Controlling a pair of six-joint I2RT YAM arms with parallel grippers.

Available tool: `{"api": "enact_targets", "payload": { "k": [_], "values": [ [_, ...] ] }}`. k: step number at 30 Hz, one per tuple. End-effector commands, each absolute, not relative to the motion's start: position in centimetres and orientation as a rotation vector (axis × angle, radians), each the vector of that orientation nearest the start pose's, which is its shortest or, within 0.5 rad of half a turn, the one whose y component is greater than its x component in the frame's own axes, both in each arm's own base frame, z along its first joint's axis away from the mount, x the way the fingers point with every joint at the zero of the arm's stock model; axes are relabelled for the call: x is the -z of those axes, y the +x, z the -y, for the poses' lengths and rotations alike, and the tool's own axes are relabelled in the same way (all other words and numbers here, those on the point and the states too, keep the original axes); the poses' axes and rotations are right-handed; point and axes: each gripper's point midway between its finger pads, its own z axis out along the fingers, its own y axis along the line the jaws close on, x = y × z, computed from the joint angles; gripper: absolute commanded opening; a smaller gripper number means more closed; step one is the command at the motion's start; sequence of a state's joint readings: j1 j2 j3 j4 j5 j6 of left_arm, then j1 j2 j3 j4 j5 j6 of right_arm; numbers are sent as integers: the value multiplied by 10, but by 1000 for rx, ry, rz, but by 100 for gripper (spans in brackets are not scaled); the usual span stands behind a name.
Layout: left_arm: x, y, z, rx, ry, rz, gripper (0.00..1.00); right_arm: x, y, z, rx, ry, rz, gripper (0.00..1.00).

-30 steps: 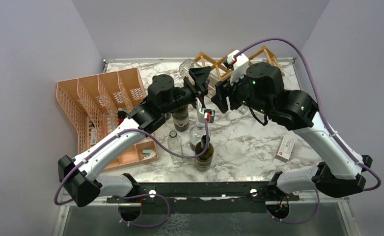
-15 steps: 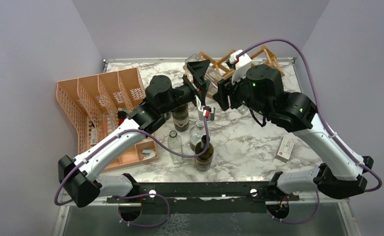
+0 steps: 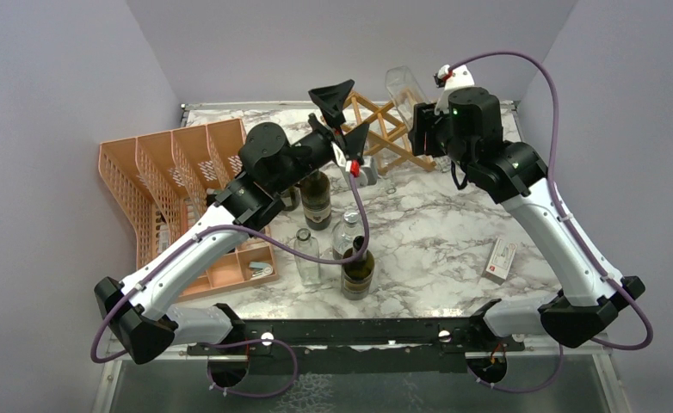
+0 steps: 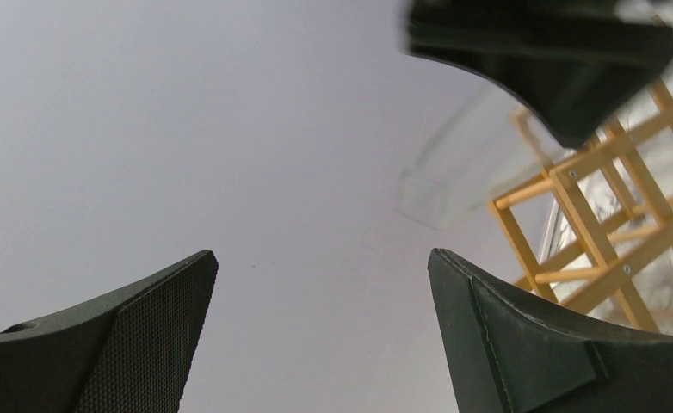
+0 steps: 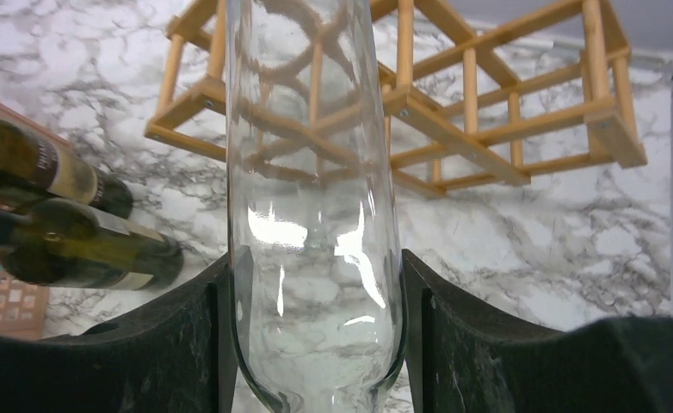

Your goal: Put the wine bottle on the wine rack

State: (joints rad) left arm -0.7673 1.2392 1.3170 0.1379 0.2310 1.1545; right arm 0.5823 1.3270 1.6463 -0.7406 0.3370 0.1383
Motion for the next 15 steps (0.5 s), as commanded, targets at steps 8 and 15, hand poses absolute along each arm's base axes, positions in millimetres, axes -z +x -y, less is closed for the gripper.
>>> {"api": "enact_targets", "payload": {
  "k": [8,15],
  "values": [
    [-554,287,240,265,598,-945,98,-295,311,-103,-147,40,-2037,1],
    [-530,278,211,438,346,-1141,99,-249,306,-81,-126,101,-2108,1]
  ]
}}
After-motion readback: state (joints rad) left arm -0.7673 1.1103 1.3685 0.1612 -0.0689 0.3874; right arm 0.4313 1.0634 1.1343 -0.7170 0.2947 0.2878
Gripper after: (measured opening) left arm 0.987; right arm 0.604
